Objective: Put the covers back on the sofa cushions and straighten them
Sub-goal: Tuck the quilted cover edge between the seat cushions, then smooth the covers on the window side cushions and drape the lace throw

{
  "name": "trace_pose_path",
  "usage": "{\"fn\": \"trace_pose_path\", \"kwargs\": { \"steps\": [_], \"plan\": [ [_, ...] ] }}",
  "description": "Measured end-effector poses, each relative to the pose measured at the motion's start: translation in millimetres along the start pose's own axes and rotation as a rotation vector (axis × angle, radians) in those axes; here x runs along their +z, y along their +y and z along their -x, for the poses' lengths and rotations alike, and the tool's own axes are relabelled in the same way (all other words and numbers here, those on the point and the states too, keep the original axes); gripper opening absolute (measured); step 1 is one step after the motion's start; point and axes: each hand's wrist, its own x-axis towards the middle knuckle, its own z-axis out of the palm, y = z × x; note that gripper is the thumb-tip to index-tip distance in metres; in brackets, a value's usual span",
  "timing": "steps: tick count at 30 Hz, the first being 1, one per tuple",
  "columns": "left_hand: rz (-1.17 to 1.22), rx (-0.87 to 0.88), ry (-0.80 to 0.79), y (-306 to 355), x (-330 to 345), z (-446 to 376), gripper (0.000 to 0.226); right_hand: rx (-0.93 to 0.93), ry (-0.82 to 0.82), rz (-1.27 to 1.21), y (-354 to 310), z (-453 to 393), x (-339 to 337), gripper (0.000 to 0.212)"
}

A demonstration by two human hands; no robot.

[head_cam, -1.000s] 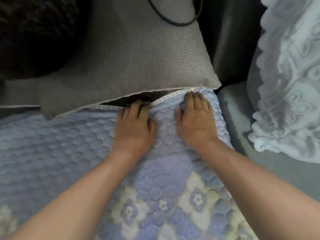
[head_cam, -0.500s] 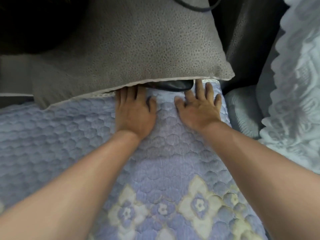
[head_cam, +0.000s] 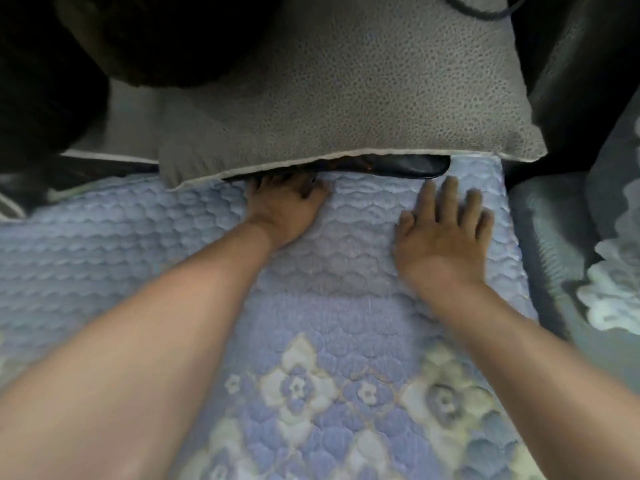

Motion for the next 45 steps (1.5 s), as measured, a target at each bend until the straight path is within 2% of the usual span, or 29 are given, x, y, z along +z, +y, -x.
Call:
{"fn": "trace_pose_path", "kwargs": {
  "steps": [2,4,6,9,11,14,16,18,22,25,27,29,31,32,33,35,36,38,39,42,45],
  "plan": [
    [-0.053,0.034,0.179,-28,6,32,0.074,-0.215,0.033,-0.004,-39,33,13,0.063],
    [-0.055,-0.175,0.239,-69,6,50,0.075,-0.310,0.001,0.024,-67,47,21,0.064],
    [-0.049,-0.392,0.126,-123,-3,48,0.081,-0.319,-0.047,0.052,-97,45,30,0.065],
    [-0.061,-0.419,-0.018,-168,-24,20,0.094,-0.335,-0.033,0.116,-124,34,41,0.066],
    [-0.061,-0.424,-0.089,-170,-24,5,0.095,-0.326,-0.017,0.134,-125,33,47,0.066],
    [-0.063,-0.451,-0.018,-164,-19,16,0.089,-0.329,-0.035,0.116,-128,34,46,0.066],
    [0.030,-0.457,0.046,-142,-15,48,0.079,-0.386,-0.067,0.095,-122,39,35,0.065],
    [0.091,-0.416,0.035,-112,2,106,0.072,-0.389,-0.073,0.050,-101,49,30,0.062],
    [0.011,-0.285,0.044,-67,49,243,0.067,-0.020,0.013,0.006,6,88,21,0.064],
    [-0.041,-0.314,-0.005,-62,61,249,0.067,0.168,-0.138,-0.111,85,98,6,0.069],
    [-0.053,-0.318,-0.062,-63,57,241,0.067,0.304,-0.225,-0.179,103,108,-4,0.066],
    [-0.052,-0.330,-0.153,-67,47,238,0.067,0.150,-0.110,-0.158,98,143,-6,0.062],
    [-0.042,-0.387,-0.171,-53,33,239,0.065,-0.085,-0.155,-0.087,100,200,-1,0.062],
    [-0.051,-0.408,-0.163,-39,26,242,0.064,-0.148,-0.235,-0.051,103,228,4,0.062],
    [-0.062,-0.359,-0.168,-12,19,248,0.063,-0.135,-0.325,-0.033,118,251,4,0.062],
    [-0.053,-0.139,-0.209,42,18,270,0.064,0.061,-0.433,-0.101,144,271,2,0.061],
    [-0.026,-0.040,-0.263,70,20,283,0.066,0.097,-0.496,-0.107,157,269,-6,0.062],
    [-0.003,0.034,-0.422,131,24,311,0.067,0.087,-0.647,-0.161,186,261,-30,0.060],
    [0.003,0.030,-0.489,145,29,321,0.068,0.049,-0.670,-0.166,190,253,-39,0.053],
    [-0.054,0.038,-0.619,212,33,343,0.068,0.083,-0.554,-0.221,250,230,-84,0.039],
    [-0.073,0.101,-0.599,272,39,352,0.070,0.182,-0.378,-0.297,328,209,-114,0.043]
  ]
}}
